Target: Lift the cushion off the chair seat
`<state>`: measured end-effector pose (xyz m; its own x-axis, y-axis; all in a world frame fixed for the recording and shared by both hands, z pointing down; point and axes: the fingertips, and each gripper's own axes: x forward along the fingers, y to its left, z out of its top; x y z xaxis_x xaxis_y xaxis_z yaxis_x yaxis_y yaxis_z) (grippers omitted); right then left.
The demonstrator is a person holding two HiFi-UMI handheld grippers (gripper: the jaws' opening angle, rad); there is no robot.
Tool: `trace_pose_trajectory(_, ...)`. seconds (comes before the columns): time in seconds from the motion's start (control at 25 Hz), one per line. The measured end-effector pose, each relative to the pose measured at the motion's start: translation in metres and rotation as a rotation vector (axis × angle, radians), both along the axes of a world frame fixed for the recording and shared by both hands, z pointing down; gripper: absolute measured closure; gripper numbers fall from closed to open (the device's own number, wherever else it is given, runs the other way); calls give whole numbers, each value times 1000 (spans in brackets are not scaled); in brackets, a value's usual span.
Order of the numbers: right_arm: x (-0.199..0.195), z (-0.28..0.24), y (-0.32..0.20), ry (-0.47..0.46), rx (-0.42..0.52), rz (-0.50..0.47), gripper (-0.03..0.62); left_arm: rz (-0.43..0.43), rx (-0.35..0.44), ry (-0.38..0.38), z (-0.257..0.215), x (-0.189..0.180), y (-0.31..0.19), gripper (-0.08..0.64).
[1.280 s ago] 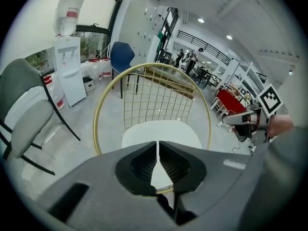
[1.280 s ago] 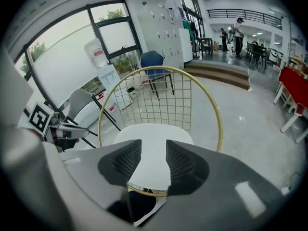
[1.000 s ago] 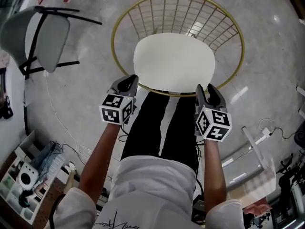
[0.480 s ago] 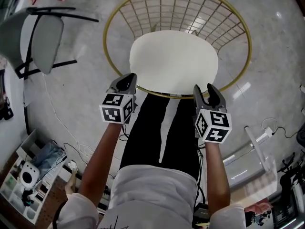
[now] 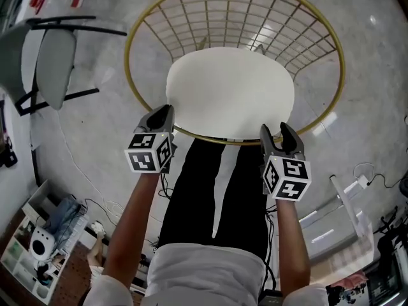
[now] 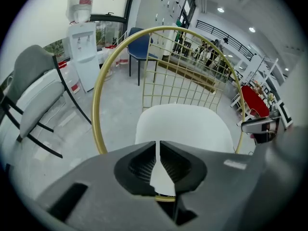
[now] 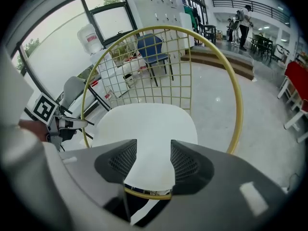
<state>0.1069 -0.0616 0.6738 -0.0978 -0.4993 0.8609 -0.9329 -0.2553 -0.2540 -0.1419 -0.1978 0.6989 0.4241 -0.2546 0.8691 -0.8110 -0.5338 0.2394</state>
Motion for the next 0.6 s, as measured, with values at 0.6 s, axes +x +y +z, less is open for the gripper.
trace_pose_trajectory(0.6, 45, 63, 26, 45, -88, 109, 321, -69, 4, -66, 48, -14, 1, 482)
